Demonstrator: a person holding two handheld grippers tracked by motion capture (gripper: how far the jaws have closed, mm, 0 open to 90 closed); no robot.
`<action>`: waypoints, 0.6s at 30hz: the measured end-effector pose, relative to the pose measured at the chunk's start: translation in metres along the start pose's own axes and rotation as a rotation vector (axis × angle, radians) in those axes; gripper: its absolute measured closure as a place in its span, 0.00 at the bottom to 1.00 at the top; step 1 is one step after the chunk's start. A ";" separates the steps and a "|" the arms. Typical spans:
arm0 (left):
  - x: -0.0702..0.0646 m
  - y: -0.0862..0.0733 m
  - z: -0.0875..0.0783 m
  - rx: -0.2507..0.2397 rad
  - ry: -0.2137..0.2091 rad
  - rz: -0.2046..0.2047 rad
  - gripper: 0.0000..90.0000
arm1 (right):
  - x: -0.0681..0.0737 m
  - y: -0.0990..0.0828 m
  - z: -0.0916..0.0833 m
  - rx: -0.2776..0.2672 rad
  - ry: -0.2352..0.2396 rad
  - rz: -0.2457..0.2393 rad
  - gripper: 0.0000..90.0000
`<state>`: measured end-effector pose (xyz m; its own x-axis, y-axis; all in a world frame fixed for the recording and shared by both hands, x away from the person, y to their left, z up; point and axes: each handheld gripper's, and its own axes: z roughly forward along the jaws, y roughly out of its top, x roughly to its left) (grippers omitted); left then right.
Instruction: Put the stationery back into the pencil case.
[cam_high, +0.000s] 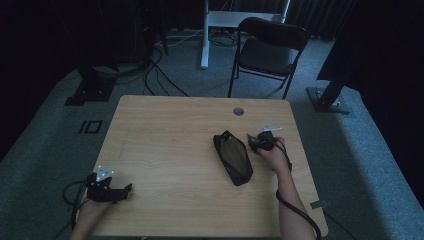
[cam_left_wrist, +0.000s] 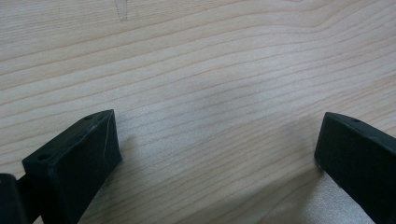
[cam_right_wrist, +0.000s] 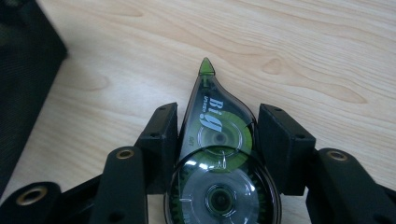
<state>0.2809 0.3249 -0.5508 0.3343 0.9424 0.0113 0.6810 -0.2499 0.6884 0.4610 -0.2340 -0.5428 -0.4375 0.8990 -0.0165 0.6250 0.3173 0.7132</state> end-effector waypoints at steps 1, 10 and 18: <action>0.000 0.000 0.000 0.000 0.000 0.000 0.00 | 0.002 0.000 0.000 0.004 0.005 -0.009 0.55; 0.000 0.000 0.000 0.000 0.000 0.000 0.00 | 0.009 0.009 -0.010 0.035 0.009 0.005 0.55; 0.000 0.000 0.000 0.000 0.000 0.000 0.00 | 0.010 0.021 -0.031 0.037 -0.011 0.036 0.55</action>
<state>0.2809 0.3249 -0.5508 0.3346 0.9423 0.0115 0.6811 -0.2503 0.6881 0.4493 -0.2277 -0.5065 -0.4075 0.9132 0.0007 0.6639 0.2958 0.6869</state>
